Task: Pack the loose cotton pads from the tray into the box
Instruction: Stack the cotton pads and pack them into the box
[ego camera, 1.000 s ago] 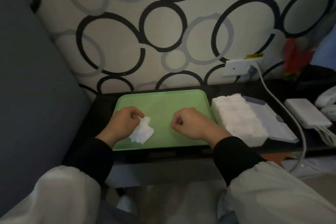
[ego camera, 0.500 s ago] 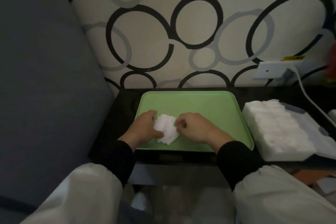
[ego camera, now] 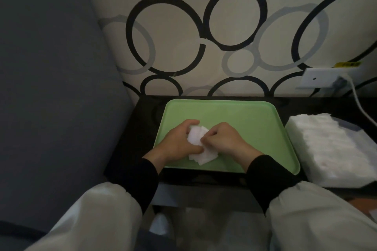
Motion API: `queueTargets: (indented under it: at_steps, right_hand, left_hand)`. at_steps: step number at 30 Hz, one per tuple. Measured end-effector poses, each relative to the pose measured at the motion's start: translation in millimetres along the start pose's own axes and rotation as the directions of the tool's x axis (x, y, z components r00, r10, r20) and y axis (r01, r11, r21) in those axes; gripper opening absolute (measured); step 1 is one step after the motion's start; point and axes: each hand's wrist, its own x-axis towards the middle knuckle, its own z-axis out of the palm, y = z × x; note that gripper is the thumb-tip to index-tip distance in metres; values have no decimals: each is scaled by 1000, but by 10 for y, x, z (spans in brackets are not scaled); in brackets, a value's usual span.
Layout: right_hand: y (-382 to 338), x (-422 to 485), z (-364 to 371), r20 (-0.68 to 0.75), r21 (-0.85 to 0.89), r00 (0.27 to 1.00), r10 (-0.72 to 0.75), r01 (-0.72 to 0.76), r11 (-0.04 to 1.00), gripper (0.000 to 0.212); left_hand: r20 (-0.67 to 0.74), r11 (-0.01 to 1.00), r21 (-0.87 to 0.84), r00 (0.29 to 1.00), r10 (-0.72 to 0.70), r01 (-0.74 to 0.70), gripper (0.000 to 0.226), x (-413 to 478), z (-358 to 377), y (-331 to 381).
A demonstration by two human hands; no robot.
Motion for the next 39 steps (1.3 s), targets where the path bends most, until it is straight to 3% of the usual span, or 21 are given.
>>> queueTargets:
  at_steps: [5,8,11,17,21,24,27,30,34,39]
  right_hand:
    - [-6,-6,-20,-33,58,999,-37,39,998,19]
    - [19,-19,-43,-48,28,998,-38,39,999,17]
    - [28,-58,-36,24,-8,999,-49,49,999,15]
    - [-87,-192,53,-3,-256,1000,-7,6,967,39]
    - [-126,-213,89,-7,-336,1000,-17,14,942,31]
    - [-126,-176,54,23,-175,999,-37,40,984,20]
    - [-136,-172,-52,8,140,999,-41,40,989,13]
    - [-130,-201,-157,13,417,1000,4,-9,909,9]
    - [-127,-245,-235,44,614,999,24,-46,788,20]
    - [-146,-255,-361,8,798,1000,-23,7,602,15]
  left_hand:
    - [-200,997,-79,979,-32,17,29,55,-7,-63]
    - [-291,992,-118,953,-80,47,30,73,-59,-69]
    - [-331,966,-251,933,-140,56,28,86,-160,-68]
    - [-271,821,-559,911,-312,115,20,25,-270,-42]
    - [-225,760,-634,906,-357,142,23,-4,-278,-52]
    - [-145,719,-674,925,-351,167,32,-28,-260,-50]
    - [-88,678,-717,945,-314,159,34,-59,-262,6]
    - [-30,636,-755,961,-275,159,26,-93,-286,86]
    - [27,616,-772,976,-215,157,14,-117,-273,151]
    - [-13,631,-749,948,-319,202,21,-121,-215,191]
